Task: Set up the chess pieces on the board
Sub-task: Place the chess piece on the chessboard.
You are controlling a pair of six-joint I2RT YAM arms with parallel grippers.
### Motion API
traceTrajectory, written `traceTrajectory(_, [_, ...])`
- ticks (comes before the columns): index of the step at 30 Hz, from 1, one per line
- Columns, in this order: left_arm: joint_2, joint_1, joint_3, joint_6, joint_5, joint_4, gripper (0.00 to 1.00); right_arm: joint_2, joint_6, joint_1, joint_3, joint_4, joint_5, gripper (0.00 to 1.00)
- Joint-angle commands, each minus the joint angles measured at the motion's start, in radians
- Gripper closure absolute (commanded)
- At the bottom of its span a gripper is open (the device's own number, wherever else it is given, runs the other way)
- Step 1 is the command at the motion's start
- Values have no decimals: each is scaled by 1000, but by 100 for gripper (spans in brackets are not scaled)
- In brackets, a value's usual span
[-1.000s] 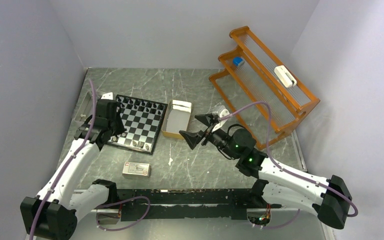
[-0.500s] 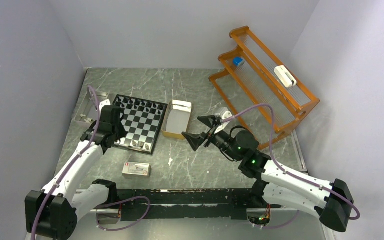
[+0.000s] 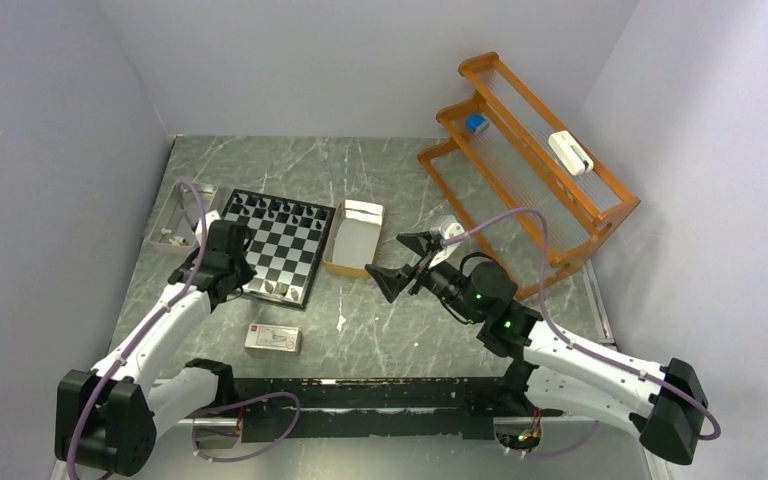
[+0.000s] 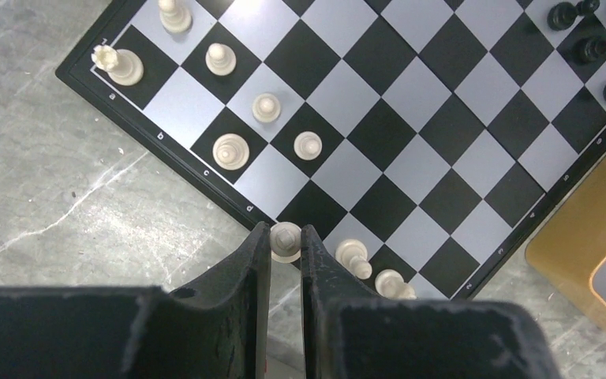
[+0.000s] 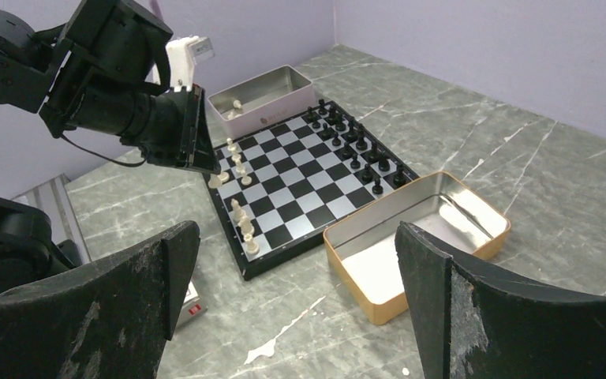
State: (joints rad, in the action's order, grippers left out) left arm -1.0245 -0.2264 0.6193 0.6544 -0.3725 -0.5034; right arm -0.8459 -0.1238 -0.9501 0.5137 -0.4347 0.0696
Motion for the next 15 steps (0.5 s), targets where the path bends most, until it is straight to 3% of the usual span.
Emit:
traceTrajectory(1, [0, 15, -9, 11, -55, 60, 95, 18, 0, 2, -6, 14, 20, 0])
traceTrajectory(15, [-16, 22, -63, 20, -83, 165, 95, 21, -4, 2, 0, 13, 21, 0])
